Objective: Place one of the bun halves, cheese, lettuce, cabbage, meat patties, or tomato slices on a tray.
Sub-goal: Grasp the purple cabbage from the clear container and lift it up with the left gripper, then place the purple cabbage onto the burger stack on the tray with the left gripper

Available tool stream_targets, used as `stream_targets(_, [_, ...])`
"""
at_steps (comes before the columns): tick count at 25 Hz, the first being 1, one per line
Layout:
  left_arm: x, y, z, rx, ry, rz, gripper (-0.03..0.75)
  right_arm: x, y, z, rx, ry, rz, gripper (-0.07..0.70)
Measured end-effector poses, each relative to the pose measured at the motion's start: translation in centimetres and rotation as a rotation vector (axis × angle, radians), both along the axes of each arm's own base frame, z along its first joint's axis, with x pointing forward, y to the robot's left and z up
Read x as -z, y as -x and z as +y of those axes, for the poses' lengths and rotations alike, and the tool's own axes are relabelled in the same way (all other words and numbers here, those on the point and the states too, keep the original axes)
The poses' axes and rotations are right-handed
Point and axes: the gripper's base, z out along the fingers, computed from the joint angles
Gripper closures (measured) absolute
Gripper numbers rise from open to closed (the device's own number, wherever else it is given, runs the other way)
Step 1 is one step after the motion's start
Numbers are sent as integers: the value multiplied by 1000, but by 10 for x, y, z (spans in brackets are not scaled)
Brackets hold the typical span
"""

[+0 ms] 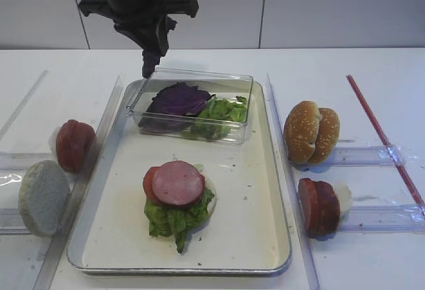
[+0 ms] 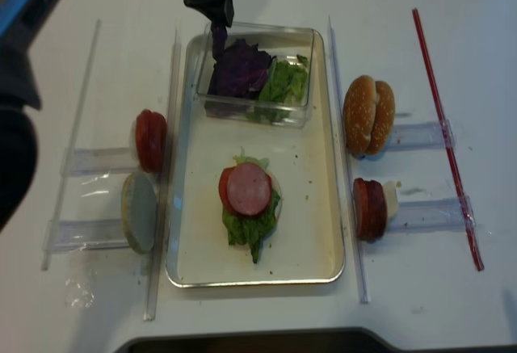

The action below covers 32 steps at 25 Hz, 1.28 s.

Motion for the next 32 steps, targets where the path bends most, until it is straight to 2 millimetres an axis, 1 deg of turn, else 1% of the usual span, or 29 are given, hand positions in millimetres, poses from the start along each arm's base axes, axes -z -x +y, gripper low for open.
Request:
stream_targets(4, [-15, 29, 12, -9, 2, 10, 605, 0, 0, 0, 0, 0, 0, 204])
stream_targets(11, [-30, 87, 34, -18, 21, 43, 606, 0, 0, 0, 1, -1, 0, 204])
stream_targets(14, [-28, 108, 40, -17, 34, 72, 606, 0, 0, 0, 1, -1, 0, 204])
stream_targets(16, [-22, 119, 42, -13, 34, 103, 606, 0, 0, 0, 2, -3, 0, 204])
stream_targets(18, [-16, 125, 39, 1, 25, 123, 606, 0, 0, 0, 2, -3, 0, 204])
stream_targets(20, [-12, 131, 32, 29, 17, 139, 606, 0, 0, 0, 2, -3, 0, 204])
stream_targets(24, [-6, 139, 12, 102, 1, 155, 606, 0, 0, 0, 2, -3, 0, 204])
stream_targets(29, [19, 138, -15, 169, -47, 213, 606, 0, 0, 0, 2, -3, 0, 204])
stream_targets(32, [39, 134, -27, 193, -79, 264, 606, 0, 0, 0, 2, -3, 0, 204])
